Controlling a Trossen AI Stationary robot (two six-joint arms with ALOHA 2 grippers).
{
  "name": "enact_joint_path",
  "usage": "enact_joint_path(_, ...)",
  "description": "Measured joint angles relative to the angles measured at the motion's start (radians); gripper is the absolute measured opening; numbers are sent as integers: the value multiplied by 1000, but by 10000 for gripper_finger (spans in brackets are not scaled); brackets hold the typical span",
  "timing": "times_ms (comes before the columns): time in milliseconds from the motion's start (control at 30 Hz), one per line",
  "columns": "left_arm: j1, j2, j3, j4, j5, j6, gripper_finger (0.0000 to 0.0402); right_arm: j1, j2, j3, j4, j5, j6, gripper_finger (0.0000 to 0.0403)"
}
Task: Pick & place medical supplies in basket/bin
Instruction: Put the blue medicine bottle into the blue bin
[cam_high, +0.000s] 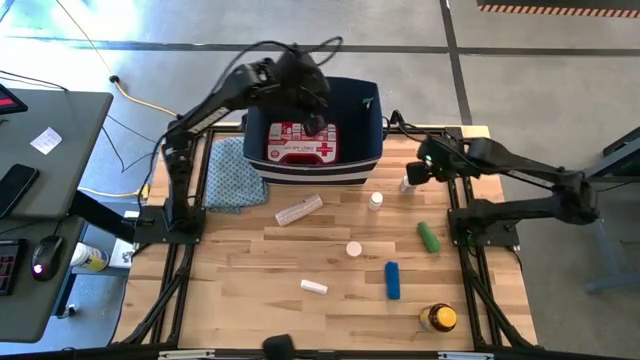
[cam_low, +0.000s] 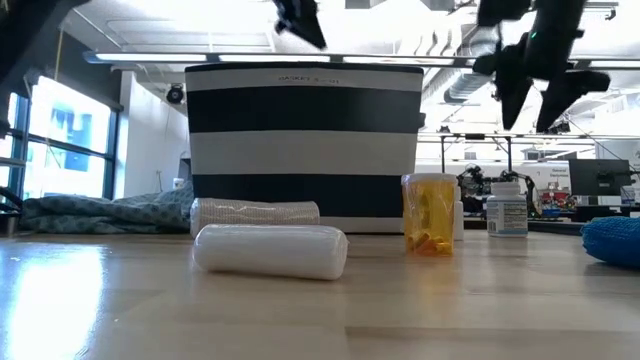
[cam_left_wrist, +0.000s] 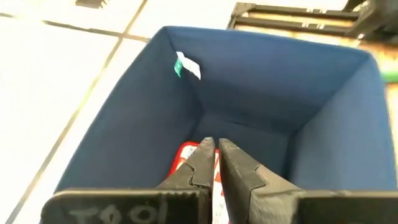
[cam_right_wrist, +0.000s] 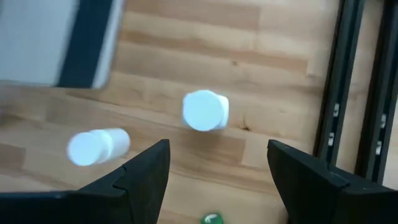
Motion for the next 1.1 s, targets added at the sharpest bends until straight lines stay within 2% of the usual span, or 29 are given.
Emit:
enact_joint_path(133, 0, -64, 0, -49, -48, -12, 60, -92, 69, 0, 26, -92, -123, 259)
enact_joint_path(300, 13, -134, 0, -203, -208, -47, 60, -135, 126, 0, 48, -128, -259, 259)
enact_joint_path(367, 39, -150, 0, -263, -230, -79, 60, -142, 148, 0, 48, -128, -286, 259)
enact_joint_path(600, 154, -171, 0, -383, -147, -147, 60, -179, 211, 0, 132, -177, -384, 259)
enact_joint_path(767, 208, -211, -1, -404, -128, -138, 60, -197, 258, 0, 116, -212, -358, 259)
enact_joint_path(967, 276, -250, 0, -408, -127, -119, 60, -197, 306, 0, 119, -184, -316, 259)
enact_joint_path(1100, 318, -262, 0, -415, -74, -120, 60, -197, 334, 0, 121, -158, -325, 259)
